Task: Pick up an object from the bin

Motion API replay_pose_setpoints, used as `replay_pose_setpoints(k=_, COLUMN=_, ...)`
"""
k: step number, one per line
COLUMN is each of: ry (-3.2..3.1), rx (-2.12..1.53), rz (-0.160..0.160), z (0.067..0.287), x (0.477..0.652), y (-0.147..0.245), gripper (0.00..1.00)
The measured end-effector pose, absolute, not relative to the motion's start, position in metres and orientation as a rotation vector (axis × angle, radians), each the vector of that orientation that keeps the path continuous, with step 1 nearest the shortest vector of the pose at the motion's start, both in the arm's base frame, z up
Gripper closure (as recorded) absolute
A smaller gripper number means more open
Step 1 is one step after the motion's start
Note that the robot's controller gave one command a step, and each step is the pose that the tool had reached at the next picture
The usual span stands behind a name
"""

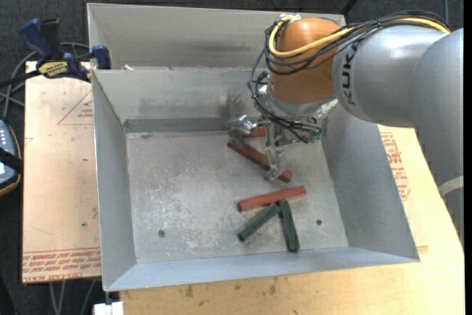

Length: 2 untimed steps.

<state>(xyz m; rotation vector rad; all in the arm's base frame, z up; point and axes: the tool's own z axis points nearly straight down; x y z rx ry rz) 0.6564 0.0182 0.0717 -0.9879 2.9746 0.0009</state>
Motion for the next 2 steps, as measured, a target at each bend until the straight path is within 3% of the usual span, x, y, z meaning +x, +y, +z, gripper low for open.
replay_pose_setpoints(k=1, ry=2.973, rx=-0.986, rz=0.001, z=0.0733, x=0.6571, y=0.0182, gripper=1.0)
replay_pose_setpoints(k=2, ry=2.976, rx=-0.987, rz=0.001, z=0.0717, x=0.656, y=0.0174, gripper=0.0)
